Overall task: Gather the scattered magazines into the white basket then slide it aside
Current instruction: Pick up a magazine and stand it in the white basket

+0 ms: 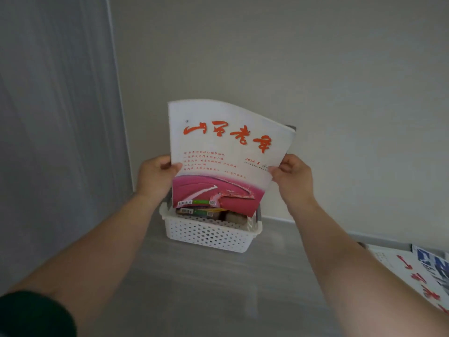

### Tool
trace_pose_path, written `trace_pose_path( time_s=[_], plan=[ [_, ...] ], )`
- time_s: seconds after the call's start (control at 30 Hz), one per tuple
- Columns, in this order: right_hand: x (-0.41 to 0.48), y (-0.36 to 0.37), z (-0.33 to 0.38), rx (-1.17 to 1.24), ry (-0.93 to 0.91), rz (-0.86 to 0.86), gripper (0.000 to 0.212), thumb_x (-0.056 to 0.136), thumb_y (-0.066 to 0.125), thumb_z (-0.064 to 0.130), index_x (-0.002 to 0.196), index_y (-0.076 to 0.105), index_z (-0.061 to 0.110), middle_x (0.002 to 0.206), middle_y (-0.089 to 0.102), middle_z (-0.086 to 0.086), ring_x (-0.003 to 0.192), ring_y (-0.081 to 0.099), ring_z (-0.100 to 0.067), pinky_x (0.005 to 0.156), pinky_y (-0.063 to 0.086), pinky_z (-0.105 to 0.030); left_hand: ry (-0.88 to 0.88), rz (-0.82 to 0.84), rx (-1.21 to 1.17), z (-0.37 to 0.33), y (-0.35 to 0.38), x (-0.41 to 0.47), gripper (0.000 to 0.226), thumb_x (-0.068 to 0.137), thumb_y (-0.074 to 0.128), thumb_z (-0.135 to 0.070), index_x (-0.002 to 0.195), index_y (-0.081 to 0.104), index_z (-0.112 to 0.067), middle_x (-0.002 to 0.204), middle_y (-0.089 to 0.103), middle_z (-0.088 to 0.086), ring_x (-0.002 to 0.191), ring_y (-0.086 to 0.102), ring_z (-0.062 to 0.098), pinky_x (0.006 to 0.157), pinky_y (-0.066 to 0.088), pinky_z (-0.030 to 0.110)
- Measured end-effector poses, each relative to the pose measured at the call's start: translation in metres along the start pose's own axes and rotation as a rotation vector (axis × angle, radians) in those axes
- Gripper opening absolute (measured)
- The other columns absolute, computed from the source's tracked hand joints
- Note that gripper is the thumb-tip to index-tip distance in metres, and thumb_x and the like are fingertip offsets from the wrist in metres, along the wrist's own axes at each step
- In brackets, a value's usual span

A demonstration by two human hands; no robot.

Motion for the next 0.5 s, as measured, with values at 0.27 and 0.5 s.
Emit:
trace_pose_path(
  time_s=[0.27, 0.5],
  plan=[
    [0.012, 0.021, -0.051, -0.11, 0.15, 0.014, 0.03, 0.079, 0.056, -0.004, 0.067, 0.054, 0.023, 0.073, 0.061, 0.005, 0.065, 0.057, -0.003, 0.057, 0.048, -0.016, -0.091, 0.044, 0.085, 0.046, 0.012, 0.014, 0.023, 0.082, 0.058, -0.004, 0.104, 0.063, 0.0, 0.106, 0.068, 0.019, 0.083, 0.059, 0.021, 0.075, 0.047, 0.03],
    [0.03, 0.026, -0.072, -0.123, 0.189, -0.047, 0.025, 0.079, 0.056, -0.002, 0.072, 0.057, 0.022, 0.073, 0.061, 0.006, 0.065, 0.057, -0.003, 0.059, 0.045, -0.016, -0.1, 0.042, 0.14, 0.061, 0.033, 0.033, 0.023, 0.082, 0.058, -0.006, 0.104, 0.063, -0.002, 0.108, 0.068, 0.018, 0.089, 0.061, 0.024, 0.08, 0.049, 0.032]
  ],
)
Point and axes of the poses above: each hand's wrist, its own x-axis towards the middle knuckle, its own y-axis out of the palm, z = x × y, the point moved 3 cm from there along x, towards the middle knuckle
